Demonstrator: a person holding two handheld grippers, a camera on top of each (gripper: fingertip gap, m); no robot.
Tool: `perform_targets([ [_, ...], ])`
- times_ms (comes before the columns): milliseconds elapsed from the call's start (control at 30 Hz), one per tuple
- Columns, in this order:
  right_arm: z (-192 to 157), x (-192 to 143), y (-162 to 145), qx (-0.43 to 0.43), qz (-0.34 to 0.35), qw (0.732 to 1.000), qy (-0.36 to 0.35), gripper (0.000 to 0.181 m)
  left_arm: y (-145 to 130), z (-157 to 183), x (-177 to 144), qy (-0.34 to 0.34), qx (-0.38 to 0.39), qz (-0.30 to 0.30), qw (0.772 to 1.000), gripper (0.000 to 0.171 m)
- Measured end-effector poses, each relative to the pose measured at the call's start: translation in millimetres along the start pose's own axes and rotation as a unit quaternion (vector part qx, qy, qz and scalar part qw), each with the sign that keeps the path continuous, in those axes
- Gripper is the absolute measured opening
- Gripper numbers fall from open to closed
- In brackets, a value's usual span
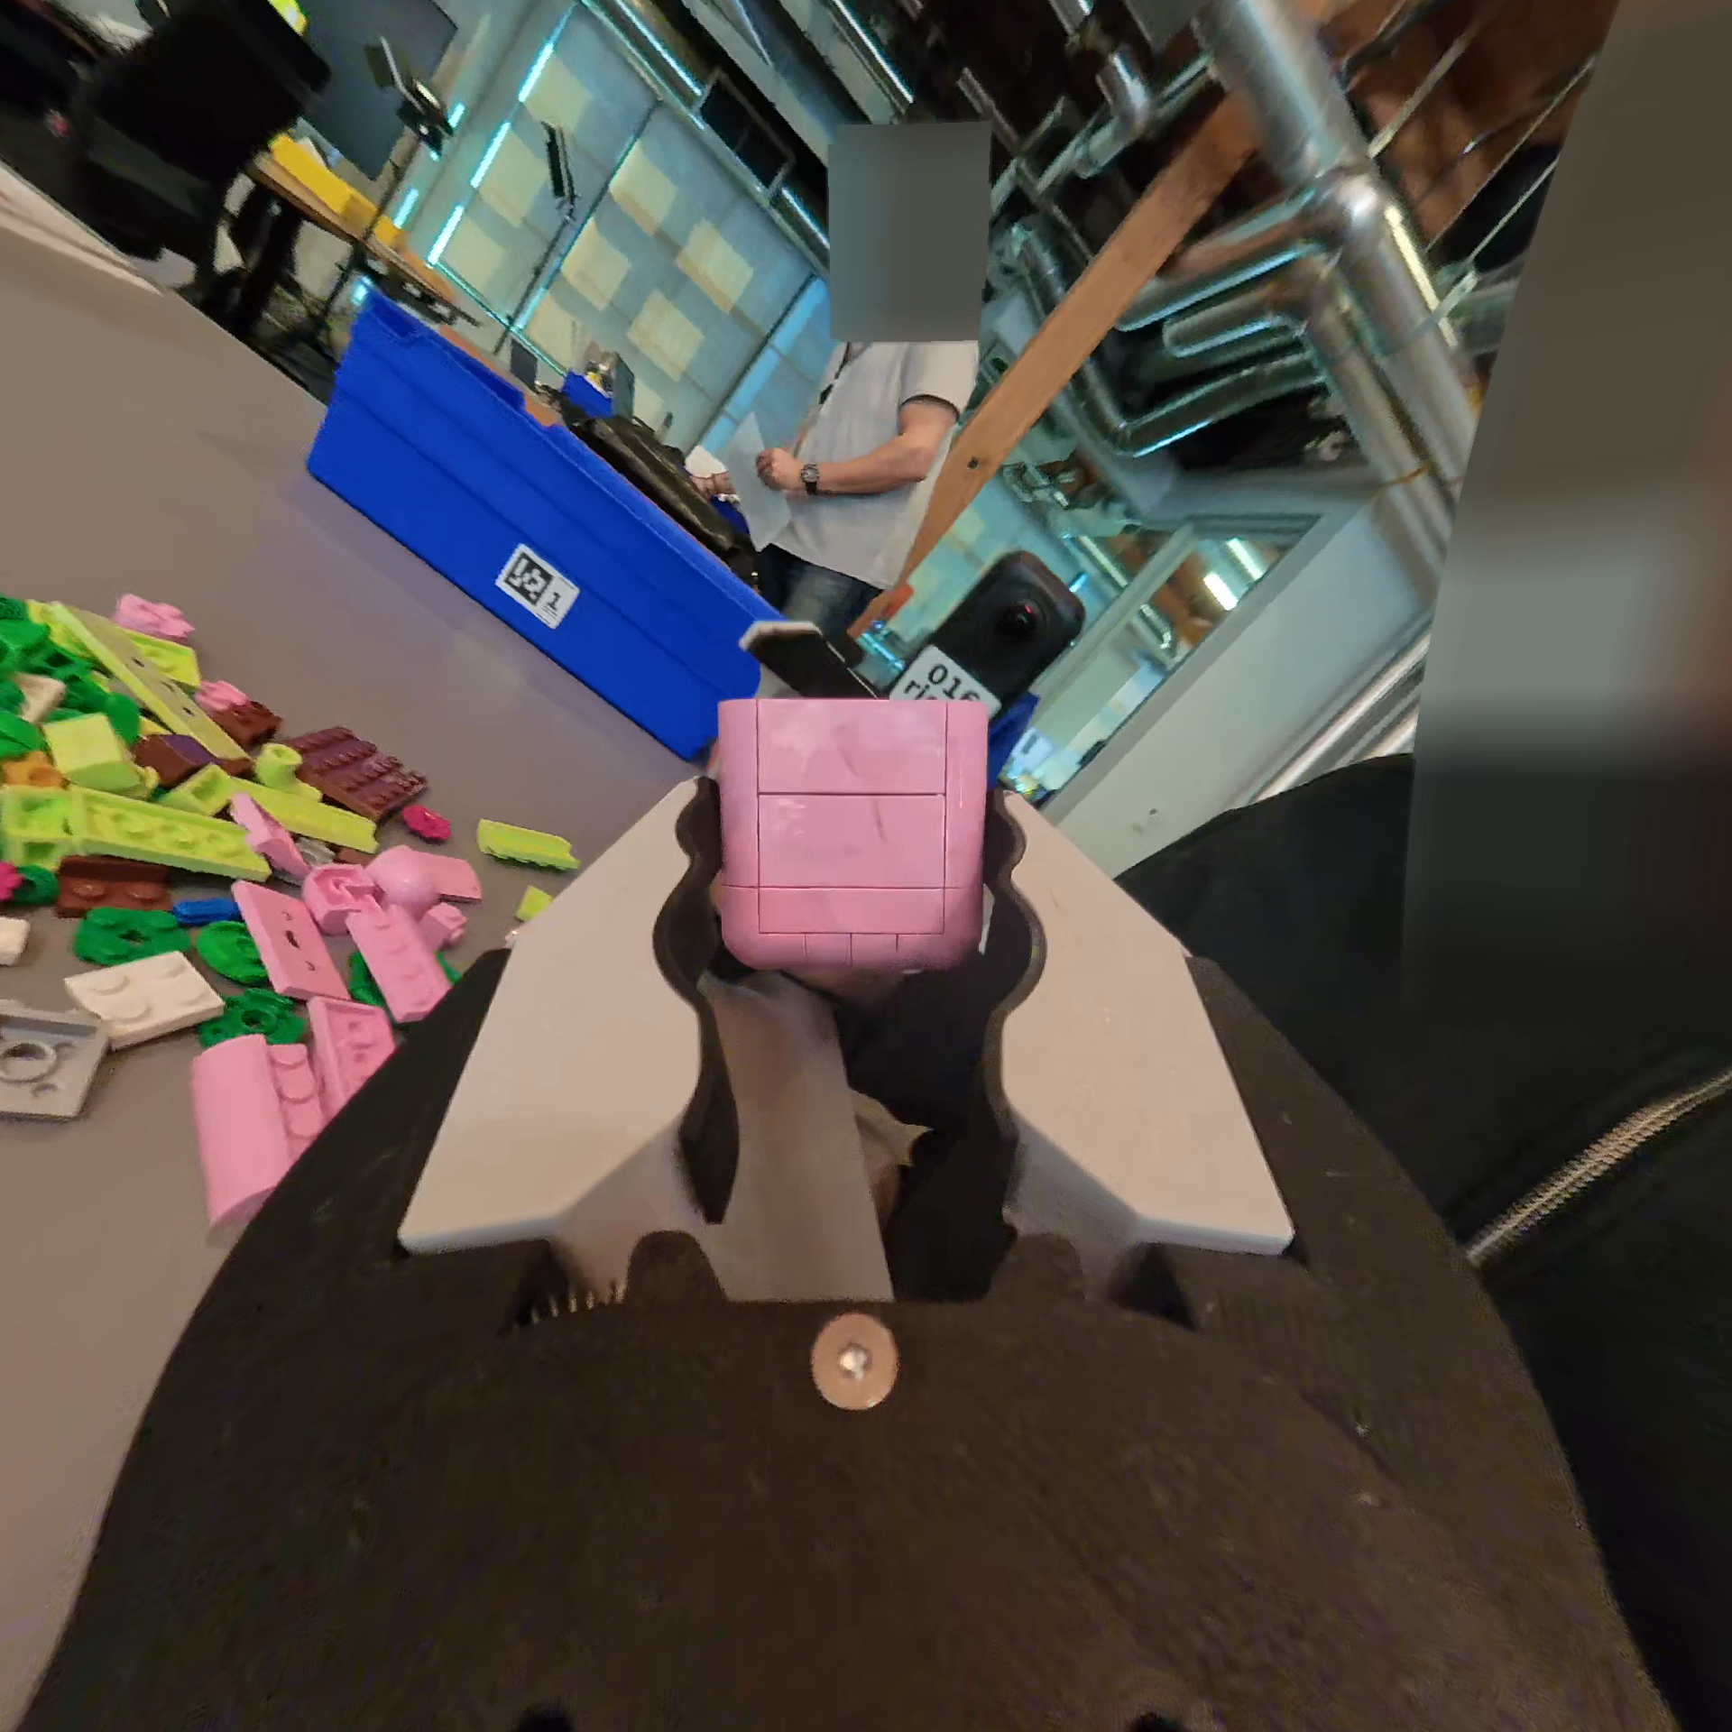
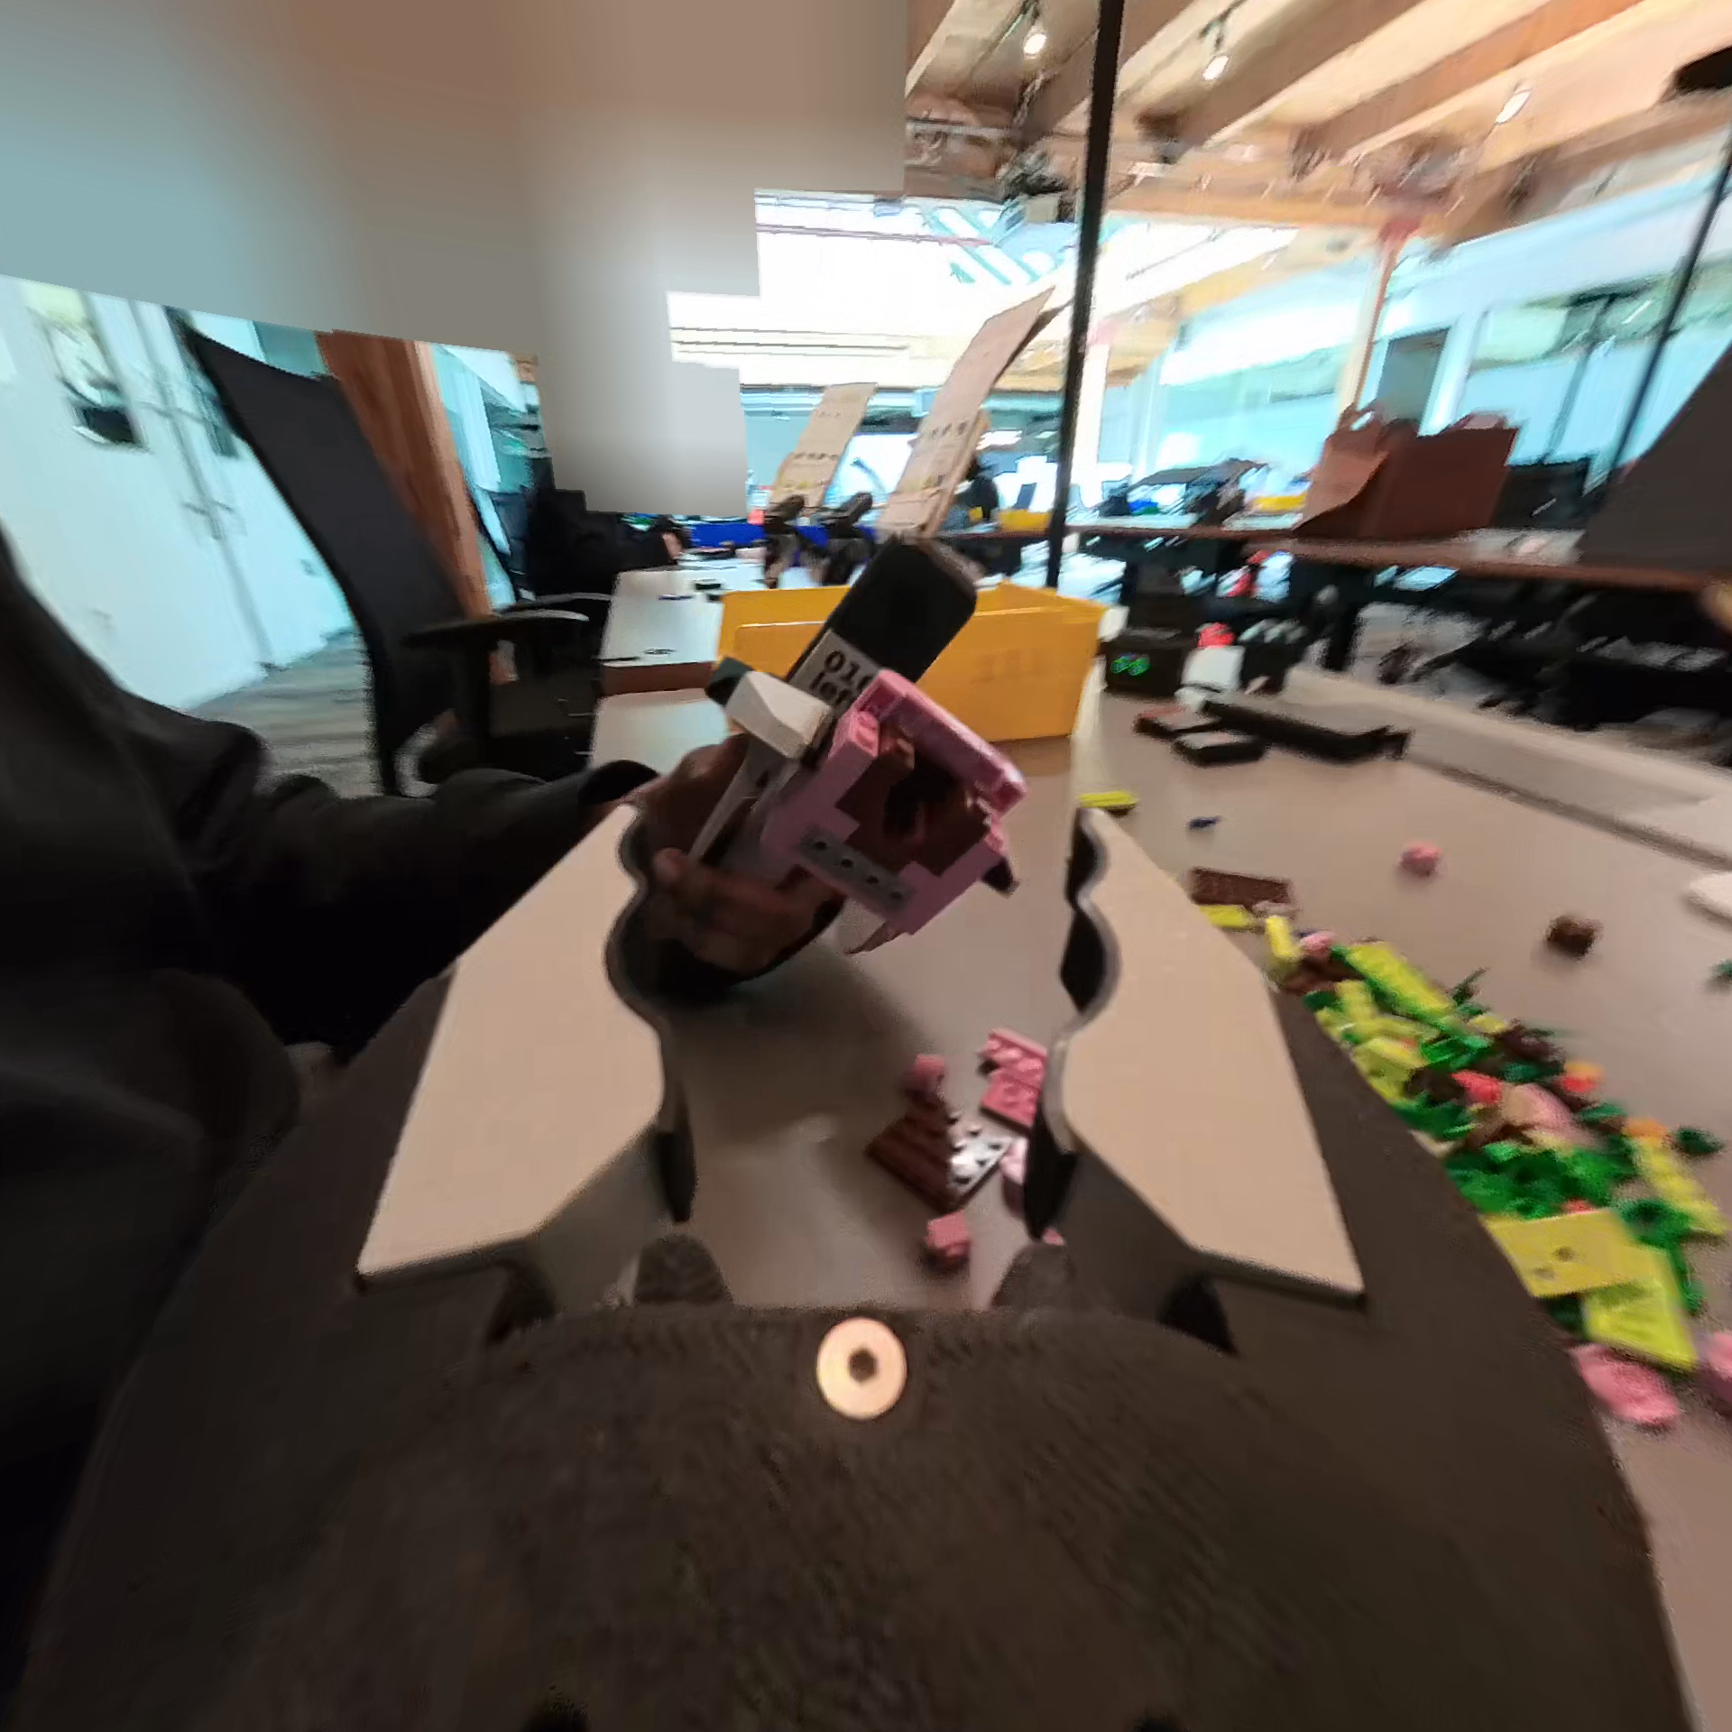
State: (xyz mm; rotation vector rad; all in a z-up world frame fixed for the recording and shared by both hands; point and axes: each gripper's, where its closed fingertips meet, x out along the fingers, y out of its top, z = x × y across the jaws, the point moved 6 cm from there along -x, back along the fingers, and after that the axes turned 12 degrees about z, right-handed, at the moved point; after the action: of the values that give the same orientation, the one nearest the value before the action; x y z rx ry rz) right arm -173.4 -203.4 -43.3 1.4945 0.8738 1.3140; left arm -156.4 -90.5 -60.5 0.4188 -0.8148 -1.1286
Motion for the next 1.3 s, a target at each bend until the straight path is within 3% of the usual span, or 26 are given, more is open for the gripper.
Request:
perform_targets([
  [67,-5,3,-2,-0.079,-0.014,0.997,-0.012,0.094,0,-1,-1,-0.009,-0.029,0.006,1.000,0.054],
  [167,-10,5,-6,-0.177,-0.035,0.983,-0.037,0.088,-1,-3,-1,-0.013,-0.062,0.006,0.998,0.054],
  [500,-27,9,-22,-0.407,-0.072,0.908,-0.065,0.039,-17,3,10,-0.042,-0.084,-0.042,0.995,0.054],
  [767,-28,9,-23,-0.399,-0.068,0.913,-0.059,0.040,-18,2,10,-0.043,-0.101,-0.044,0.993,0.054],
  [1033,-26,7,-20,-0.330,-0.068,0.941,-0.044,0.038,-19,3,10,-0.061,-0.132,-0.042,0.988,0.054],
  [1300,-24,4,-14,-0.309,-0.050,0.948,-0.049,0.038,-12,2,5,-0.071,-0.150,-0.024,0.986,0.048],
])
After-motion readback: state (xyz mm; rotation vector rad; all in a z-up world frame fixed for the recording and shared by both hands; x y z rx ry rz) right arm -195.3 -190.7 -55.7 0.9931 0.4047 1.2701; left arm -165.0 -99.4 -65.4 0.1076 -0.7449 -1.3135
